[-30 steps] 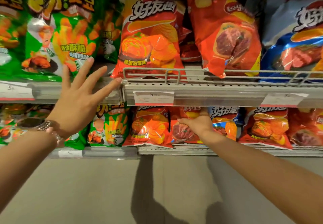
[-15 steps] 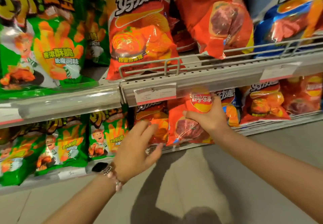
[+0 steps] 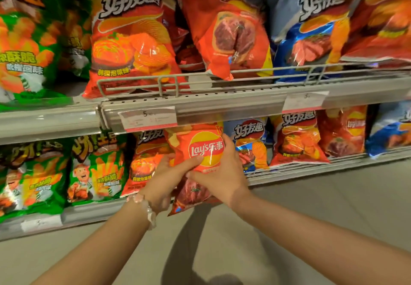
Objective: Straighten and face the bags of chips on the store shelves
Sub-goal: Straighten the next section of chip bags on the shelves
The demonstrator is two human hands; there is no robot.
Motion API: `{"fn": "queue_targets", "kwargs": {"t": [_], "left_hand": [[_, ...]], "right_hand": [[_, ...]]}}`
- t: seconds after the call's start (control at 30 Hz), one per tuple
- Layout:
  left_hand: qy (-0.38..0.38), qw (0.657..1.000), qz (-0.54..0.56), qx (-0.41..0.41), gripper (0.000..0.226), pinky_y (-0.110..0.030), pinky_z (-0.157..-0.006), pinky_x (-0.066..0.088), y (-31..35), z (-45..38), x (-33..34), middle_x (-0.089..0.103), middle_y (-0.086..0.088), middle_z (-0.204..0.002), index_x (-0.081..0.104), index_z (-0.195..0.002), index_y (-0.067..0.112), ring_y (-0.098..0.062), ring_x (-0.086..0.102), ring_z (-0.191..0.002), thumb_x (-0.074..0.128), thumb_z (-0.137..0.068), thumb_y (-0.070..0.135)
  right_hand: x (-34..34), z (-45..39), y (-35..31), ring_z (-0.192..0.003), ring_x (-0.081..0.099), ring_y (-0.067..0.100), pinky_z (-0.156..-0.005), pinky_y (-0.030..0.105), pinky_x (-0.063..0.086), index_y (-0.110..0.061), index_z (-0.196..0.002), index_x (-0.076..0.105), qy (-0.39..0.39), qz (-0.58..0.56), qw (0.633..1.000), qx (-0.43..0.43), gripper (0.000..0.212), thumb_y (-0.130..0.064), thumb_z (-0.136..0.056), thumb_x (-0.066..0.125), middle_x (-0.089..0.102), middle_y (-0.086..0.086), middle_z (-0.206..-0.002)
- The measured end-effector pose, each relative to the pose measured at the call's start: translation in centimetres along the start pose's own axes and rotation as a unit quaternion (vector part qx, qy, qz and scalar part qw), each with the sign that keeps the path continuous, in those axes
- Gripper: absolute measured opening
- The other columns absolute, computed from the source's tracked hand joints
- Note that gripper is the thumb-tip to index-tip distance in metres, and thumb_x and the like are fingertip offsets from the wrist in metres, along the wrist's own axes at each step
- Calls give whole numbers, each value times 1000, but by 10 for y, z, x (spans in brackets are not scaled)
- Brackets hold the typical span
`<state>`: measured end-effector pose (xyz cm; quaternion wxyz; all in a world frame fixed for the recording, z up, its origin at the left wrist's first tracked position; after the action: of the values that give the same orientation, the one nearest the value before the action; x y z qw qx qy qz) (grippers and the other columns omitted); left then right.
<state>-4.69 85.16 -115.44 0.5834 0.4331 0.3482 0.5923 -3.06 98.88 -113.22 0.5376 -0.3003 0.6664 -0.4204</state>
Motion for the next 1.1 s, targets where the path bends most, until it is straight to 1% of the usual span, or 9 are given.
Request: {"fn": "queue_targets", "kwargs": {"t": [0.17,0.3,0.47,0.53,0.63,0.73,0.87,1.0,1.1], "left_hand": [[10,999,38,19,52,-38,-68,58,-3,0,1,75,-7,-95,57,-119,17,-27,73,-84,78,-72,16],[-19,999,41,14,52,-47,-79,56,-7,1,8,74,-12,-101,59,-118,16,-32,71,-89,76,-69,16],[-14,999,38,12,56,-50,-82,55,-10,-8,12,73,-16,-101,59,-120,11,-36,70,-90,73,-66,16],[-13,999,33,7,55,-46,-74,58,-10,-10,13,73,-15,-101,60,-120,12,-35,71,-88,72,-67,17],[-8,999,35,-1,49,-42,-70,58,-10,-13,16,73,-15,-99,62,-116,13,-33,72,-84,71,-68,19],[-4,999,31,-8,54,-47,-73,58,-10,-13,18,72,-17,-104,62,-116,14,-34,72,-86,79,-66,22],[-5,1000,-5,-14,103,-48,-77,57,-10,-11,25,72,-14,-107,63,-118,17,-34,71,-93,97,-24,42],[25,999,25,-10,99,-35,-61,59,-4,-1,29,74,-11,-99,65,-107,17,-26,73,-79,97,-16,39],[33,998,36,-28,113,-38,-71,57,-2,3,27,74,-11,-101,65,-111,15,-27,73,-85,96,-5,41]], "right_hand": [[-22,0,12,-103,55,3,-85,18,48,-31,-143,25,-120,-91,989,8,83,-26,-78,77,49,-21,-104],[-45,-7,33,-98,53,3,-76,10,45,-29,-143,25,-177,-83,981,13,67,-18,-89,63,52,-9,-110],[-118,-48,80,-122,46,16,-109,31,35,-15,-145,32,-11,0,1000,6,70,-25,-85,67,48,7,-135],[-157,-69,93,-128,41,25,-109,22,25,-9,-144,32,65,68,996,3,71,-23,-83,67,44,14,-139],[-205,-95,104,-129,37,36,-107,33,28,-7,-144,31,139,134,981,27,71,-19,-84,67,41,21,-135],[-223,-119,120,-127,38,40,-106,41,33,-7,-142,33,135,167,975,65,78,-27,-78,73,38,23,-137],[-230,-139,142,-131,35,38,-107,45,36,-10,-146,24,112,179,971,111,101,-42,-69,80,32,21,-144],[-236,-144,161,-133,35,37,-109,46,34,-8,-146,21,127,128,970,164,111,-48,-63,83,34,19,-144],[-235,-145,176,-127,45,38,-108,44,37,-9,-142,26,113,55,971,205,108,-48,-60,85,47,18,-137]]}}
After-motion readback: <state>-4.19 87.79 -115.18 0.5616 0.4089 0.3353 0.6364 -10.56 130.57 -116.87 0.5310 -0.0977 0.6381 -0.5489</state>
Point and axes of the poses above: each hand's wrist, its own z-axis away from the middle knuckle, its own x-axis out of the palm, y = z × x, the point moved 8 cm from there along -z, towards the middle knuckle
